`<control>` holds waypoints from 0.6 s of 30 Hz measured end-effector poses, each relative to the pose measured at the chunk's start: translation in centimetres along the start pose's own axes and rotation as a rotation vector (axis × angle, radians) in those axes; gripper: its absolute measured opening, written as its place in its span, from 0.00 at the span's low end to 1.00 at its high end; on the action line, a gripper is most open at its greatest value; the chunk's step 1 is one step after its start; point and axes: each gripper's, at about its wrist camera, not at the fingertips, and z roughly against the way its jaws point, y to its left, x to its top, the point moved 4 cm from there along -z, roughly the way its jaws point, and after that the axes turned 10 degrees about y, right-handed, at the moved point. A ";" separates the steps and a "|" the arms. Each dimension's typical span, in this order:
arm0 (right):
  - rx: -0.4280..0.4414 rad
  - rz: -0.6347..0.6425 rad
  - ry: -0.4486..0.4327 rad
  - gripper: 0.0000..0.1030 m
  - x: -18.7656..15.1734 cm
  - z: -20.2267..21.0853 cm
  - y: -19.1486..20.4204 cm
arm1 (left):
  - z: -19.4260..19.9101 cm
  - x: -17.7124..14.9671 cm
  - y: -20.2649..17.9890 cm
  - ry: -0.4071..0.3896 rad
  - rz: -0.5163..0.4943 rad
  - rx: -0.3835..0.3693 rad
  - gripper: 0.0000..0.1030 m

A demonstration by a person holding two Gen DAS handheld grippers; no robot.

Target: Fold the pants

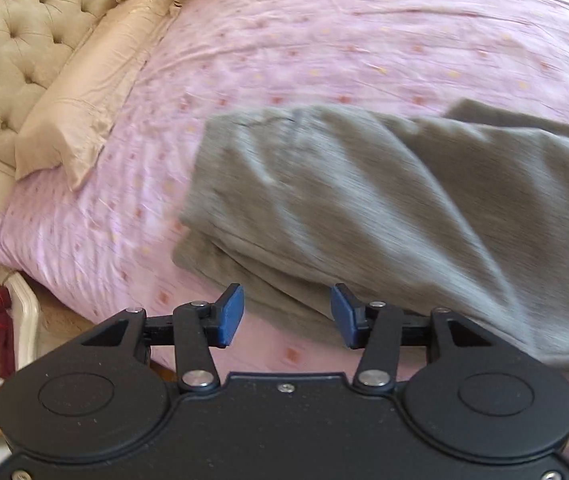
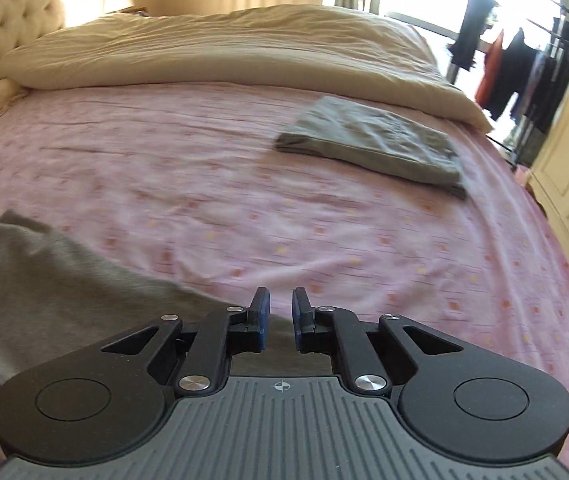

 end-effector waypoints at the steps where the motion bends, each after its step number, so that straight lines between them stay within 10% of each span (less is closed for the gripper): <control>1: 0.028 0.017 0.008 0.12 0.2 0.2 2.5 | -0.8 0.7 1.2 -0.010 -0.008 0.000 0.56; 9: 0.181 0.135 0.052 0.21 1.3 0.4 24.0 | -6.5 5.9 8.7 -0.069 -0.128 -0.031 0.67; 18: 0.036 0.761 -0.040 0.26 -0.7 -1.2 41.1 | -9.4 7.5 9.3 0.028 -0.248 -0.241 0.71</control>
